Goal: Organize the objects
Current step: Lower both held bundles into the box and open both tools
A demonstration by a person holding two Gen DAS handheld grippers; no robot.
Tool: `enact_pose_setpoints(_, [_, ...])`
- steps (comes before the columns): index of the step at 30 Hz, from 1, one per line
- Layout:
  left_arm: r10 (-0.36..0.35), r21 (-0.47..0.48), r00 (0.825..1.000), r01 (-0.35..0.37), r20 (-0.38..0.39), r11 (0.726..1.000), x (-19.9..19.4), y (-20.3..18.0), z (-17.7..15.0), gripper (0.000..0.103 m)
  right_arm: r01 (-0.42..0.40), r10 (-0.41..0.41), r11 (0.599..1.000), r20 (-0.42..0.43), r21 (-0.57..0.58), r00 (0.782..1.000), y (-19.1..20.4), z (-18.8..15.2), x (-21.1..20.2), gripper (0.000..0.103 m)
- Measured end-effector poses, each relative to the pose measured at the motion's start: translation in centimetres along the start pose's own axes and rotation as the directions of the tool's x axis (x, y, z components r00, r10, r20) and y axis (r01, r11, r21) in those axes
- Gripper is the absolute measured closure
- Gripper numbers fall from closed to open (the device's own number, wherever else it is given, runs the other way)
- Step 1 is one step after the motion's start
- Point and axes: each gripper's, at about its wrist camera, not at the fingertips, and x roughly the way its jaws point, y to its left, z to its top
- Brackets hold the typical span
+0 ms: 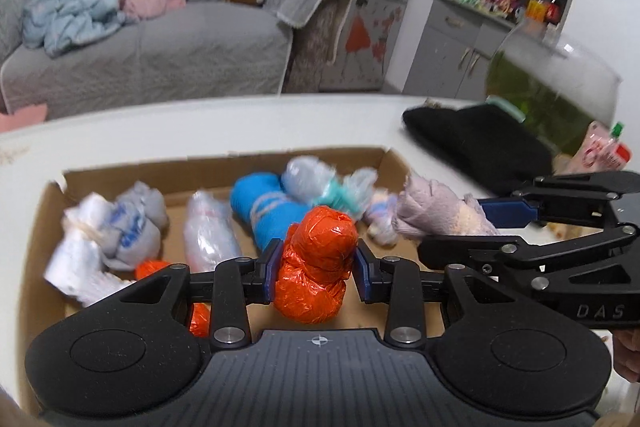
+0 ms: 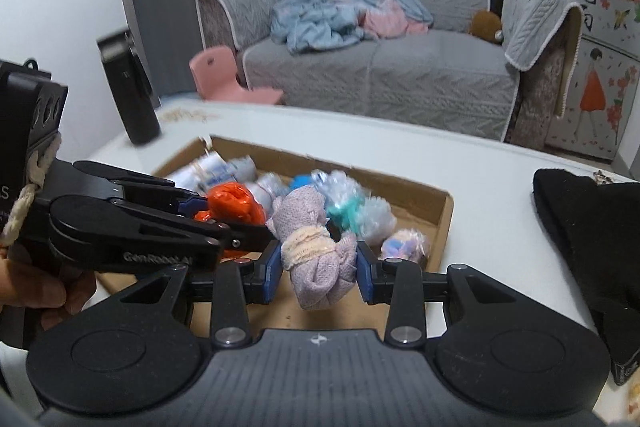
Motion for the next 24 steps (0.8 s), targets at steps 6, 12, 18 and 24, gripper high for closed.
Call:
enact_pose_setpoints(6, [0.046, 0.016, 0.998, -0.045, -0.047, 0.999, 1.8, 0.8, -0.3, 0.060, 0.004, -0.004, 1.000, -0.055, 0.003, 0.998, -0.2, -0.4, 2.2, 0.068])
enact_pose_setpoints(12, [0.075, 0.046, 0.994, -0.072, -0.074, 0.996, 3.3, 0.8, -0.5, 0.060, 0.019, -0.020, 1.000, -0.121, -0.007, 0.992, -1.1, -0.3, 4.7, 0.068])
enact_pose_setpoints(18, [0.095, 0.057, 0.992, -0.090, -0.086, 0.994, 3.9, 1.0, -0.6, 0.057, 0.027, -0.030, 0.999, -0.151, -0.023, 0.988, -1.4, -0.2, 5.4, 0.067])
enact_pose_setpoints(24, [0.106, 0.070, 0.991, -0.100, -0.084, 0.993, 3.5, 1.0, -0.7, 0.052, 0.021, -0.026, 0.999, -0.147, -0.034, 0.989, -1.2, -0.1, 4.8, 0.064])
